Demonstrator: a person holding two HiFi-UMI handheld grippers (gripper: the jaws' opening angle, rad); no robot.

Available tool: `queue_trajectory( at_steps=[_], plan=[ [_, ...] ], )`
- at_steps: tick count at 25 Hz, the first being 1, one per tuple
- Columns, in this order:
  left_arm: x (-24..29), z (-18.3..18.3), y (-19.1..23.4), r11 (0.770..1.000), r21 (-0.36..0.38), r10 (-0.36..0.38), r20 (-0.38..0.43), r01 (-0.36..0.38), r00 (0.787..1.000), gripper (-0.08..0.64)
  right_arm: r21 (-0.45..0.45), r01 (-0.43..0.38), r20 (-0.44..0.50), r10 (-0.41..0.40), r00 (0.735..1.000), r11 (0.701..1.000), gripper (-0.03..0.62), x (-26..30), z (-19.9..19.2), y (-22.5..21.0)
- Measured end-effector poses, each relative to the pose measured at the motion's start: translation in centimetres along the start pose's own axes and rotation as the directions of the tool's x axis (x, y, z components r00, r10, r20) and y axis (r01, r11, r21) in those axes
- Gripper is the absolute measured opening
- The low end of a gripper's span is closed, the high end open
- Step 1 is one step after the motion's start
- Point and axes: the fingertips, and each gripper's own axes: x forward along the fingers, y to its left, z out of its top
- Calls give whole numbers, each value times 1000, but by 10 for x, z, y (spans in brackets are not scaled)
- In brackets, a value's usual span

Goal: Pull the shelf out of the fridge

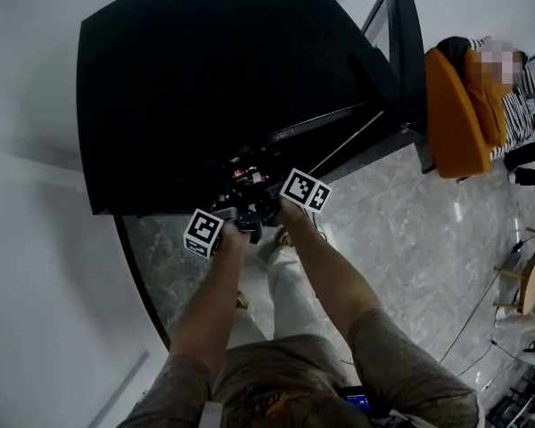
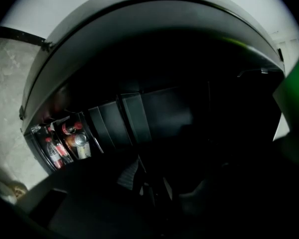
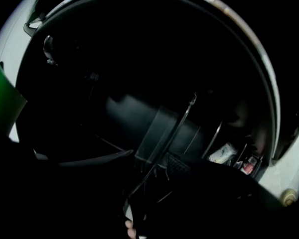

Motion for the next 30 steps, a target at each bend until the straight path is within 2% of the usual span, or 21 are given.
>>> queue_trajectory(
  at_steps=[6, 12, 15, 22, 25, 27, 30],
  plan=[
    [-5, 5, 22, 998, -35, 44, 29, -43, 999, 129, 3, -1, -5, 1, 1000, 1000, 196, 6, 7, -7],
    [15, 15, 26, 998, -53, 42, 62, -38, 997, 129, 1, -2, -5, 2, 1000, 1000, 196, 12, 12, -14],
    [21, 20, 28, 997, -72, 47, 103, -40, 994, 129, -16, -3, -8, 3, 1000, 1000, 196, 16, 17, -15],
    [36, 23, 28, 999, -43, 23, 122, -18, 992, 121, -10, 23, 29, -23, 999, 1000, 196, 20, 25, -22],
    [40, 24, 24, 1000, -16, 9, 115, -7, 993, 71, -28, 39, 30, -38, 999, 999, 195, 20, 25, -26],
    [39, 24, 22, 1000, -21, 0, 120, 2, 993, 41, -36, 43, 38, -41, 998, 998, 177, 19, 26, -26],
    [39, 24, 22, 999, -47, -12, 131, 18, 991, 32, -26, 31, 57, -30, 998, 999, 94, 18, 29, -23]
  ],
)
